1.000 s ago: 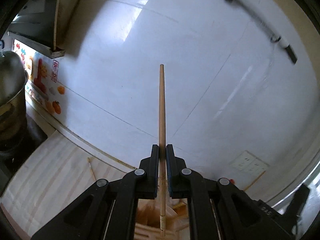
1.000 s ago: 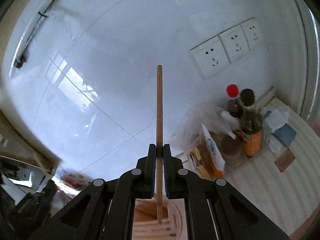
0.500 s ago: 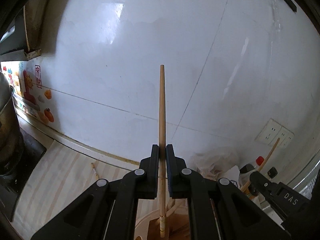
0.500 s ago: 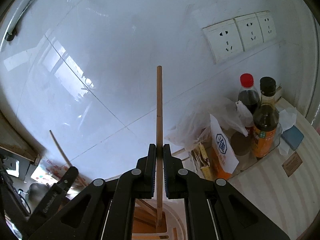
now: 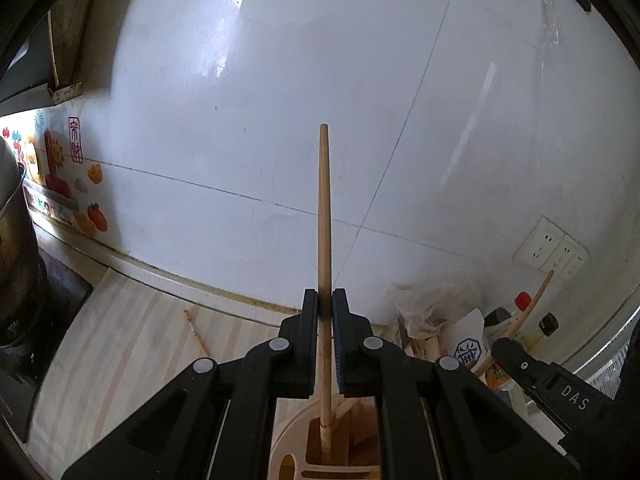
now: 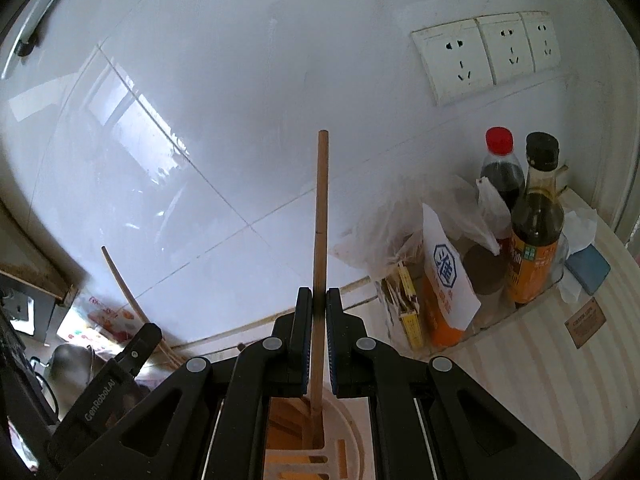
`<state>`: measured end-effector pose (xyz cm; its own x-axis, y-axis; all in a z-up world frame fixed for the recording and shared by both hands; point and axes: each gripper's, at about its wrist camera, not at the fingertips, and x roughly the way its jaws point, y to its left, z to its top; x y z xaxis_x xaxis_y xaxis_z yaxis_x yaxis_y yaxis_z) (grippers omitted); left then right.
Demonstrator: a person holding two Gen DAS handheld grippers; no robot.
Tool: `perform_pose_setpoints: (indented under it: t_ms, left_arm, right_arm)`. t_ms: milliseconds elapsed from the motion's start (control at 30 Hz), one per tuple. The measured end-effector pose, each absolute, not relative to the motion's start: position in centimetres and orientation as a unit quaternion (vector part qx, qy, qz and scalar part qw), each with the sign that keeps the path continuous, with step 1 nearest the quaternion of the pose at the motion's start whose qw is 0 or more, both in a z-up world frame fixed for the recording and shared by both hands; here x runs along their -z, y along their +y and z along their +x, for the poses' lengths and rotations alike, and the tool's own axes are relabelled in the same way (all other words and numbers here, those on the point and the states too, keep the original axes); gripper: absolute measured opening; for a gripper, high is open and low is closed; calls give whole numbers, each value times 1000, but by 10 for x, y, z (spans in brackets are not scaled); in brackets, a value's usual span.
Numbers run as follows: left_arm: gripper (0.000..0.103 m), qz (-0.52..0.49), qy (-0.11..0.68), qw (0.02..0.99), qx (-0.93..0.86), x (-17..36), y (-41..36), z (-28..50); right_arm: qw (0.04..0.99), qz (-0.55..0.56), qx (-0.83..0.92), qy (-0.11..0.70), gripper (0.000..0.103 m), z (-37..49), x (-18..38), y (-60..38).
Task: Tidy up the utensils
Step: 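Carry the left gripper's chopstick into the cream holder while the right gripper inserts its chopstick, then open both grippers to release the chopsticks into the cream holder, then lower the right gripper and grasp a chopstick while the left gripper grasps another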
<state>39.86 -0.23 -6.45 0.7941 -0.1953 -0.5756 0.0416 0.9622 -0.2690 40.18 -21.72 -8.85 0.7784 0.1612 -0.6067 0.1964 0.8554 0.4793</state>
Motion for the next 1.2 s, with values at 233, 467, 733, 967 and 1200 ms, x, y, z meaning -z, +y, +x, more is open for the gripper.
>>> perform_pose_setpoints:
  t_ms: [233,467,733,967,1200]
  left_arm:
    - [5,-115,324,936,70,68,-4,394]
    - [19,-94,348,929,88,53,0,377]
    - [103,-63,338,939,-3,29,43,326]
    - [103,-10,409,910,-64,86,54,294]
    - [103,88,530,839,-92,219,45,261]
  right_arm:
    - [906,260,-4,335,7,396,87,-213]
    - [889,253,-51,377,10,393,85,-208]
    - [894,258,-62,362,58,349,56,-236]
    - [897,235,-41,372,85,301,70,-249]
    - [842,166,-5,513,84,276,174,-234]
